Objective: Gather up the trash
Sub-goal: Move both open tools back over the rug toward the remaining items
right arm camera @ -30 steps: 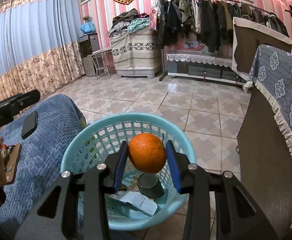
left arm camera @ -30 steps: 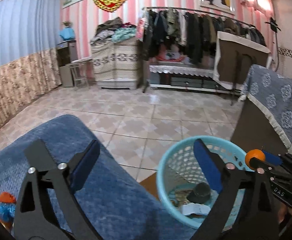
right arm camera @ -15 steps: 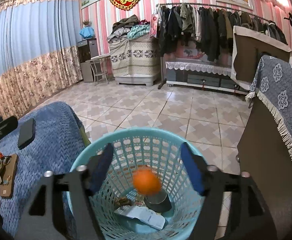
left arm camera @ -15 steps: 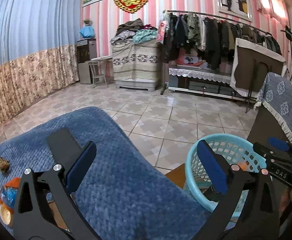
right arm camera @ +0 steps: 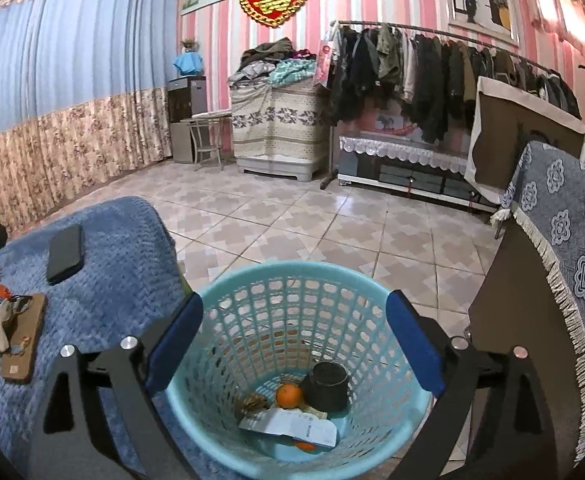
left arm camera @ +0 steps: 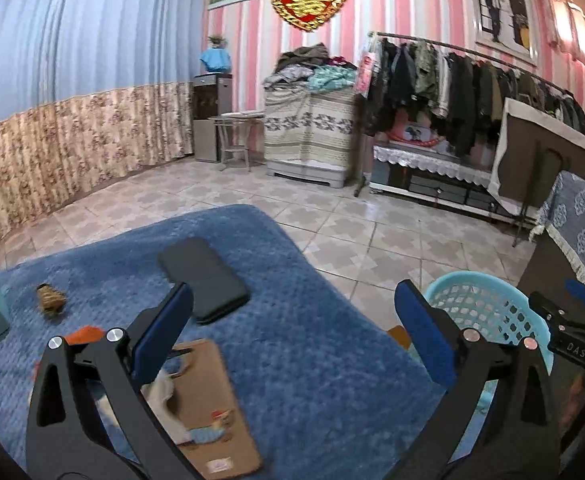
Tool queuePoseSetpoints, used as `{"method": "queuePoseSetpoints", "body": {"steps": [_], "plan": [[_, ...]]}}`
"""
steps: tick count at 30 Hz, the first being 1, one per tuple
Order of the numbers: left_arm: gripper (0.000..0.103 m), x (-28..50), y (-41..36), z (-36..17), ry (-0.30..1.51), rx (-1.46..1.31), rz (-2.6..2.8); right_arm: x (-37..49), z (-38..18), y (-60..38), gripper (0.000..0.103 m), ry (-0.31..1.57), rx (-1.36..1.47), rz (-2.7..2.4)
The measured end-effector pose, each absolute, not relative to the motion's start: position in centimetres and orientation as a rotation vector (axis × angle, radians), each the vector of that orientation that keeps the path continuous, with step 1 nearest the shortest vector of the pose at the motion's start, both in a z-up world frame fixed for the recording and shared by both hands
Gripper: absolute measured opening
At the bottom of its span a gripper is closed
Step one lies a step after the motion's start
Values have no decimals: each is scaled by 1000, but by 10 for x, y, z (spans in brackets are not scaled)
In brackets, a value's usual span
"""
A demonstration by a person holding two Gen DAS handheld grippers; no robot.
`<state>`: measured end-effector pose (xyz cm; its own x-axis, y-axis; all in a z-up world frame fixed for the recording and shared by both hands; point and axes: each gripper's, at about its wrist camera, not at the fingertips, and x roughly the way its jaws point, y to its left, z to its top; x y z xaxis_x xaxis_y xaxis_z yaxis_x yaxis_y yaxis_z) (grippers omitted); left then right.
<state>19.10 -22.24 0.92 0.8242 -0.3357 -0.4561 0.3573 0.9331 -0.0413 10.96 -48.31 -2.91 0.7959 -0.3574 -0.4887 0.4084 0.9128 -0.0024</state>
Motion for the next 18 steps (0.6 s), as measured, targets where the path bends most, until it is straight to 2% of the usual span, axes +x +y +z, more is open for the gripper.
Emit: {"method": "queuePoseSetpoints", "body": {"steps": [4, 18], "plan": [[98, 183, -190, 17, 469, 22, -316, 106, -22, -467, 98, 490, 107, -382], [98, 158, -67, 14, 472, -45, -104, 109, -28, -392, 98, 495, 93, -252]]}}
